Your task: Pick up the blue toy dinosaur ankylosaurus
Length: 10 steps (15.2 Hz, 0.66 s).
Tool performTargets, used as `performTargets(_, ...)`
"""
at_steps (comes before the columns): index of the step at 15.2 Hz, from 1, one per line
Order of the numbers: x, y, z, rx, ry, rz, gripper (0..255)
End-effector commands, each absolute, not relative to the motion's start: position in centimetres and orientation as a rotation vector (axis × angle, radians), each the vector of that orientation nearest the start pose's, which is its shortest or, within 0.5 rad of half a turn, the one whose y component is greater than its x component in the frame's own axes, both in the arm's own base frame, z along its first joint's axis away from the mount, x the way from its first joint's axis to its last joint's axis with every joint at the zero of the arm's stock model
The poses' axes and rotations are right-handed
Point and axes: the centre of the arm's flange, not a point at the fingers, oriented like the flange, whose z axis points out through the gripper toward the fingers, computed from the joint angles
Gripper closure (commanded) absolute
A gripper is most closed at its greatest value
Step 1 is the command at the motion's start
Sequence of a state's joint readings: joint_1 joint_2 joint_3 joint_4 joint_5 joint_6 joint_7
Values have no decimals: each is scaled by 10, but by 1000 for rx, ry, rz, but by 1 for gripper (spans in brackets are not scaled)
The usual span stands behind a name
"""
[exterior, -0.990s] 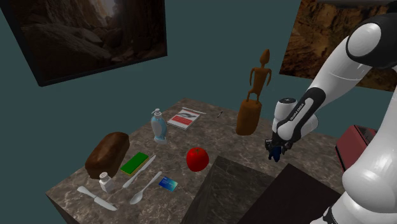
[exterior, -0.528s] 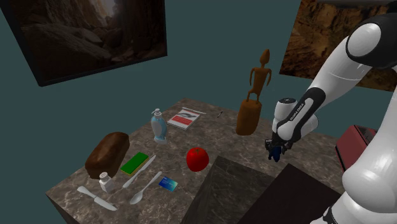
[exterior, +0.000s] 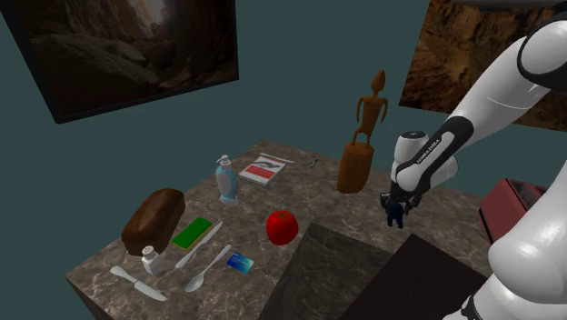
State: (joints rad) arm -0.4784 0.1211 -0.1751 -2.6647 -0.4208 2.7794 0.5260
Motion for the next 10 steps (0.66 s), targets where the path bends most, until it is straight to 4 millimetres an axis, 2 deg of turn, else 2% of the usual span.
performTargets(1,338,-239,208,-3058,1263,32,255)
performTargets(8,338,-239,245,-3058,1263,32,255)
performTargets(10,338,-239,245,-3058,1263,32,255)
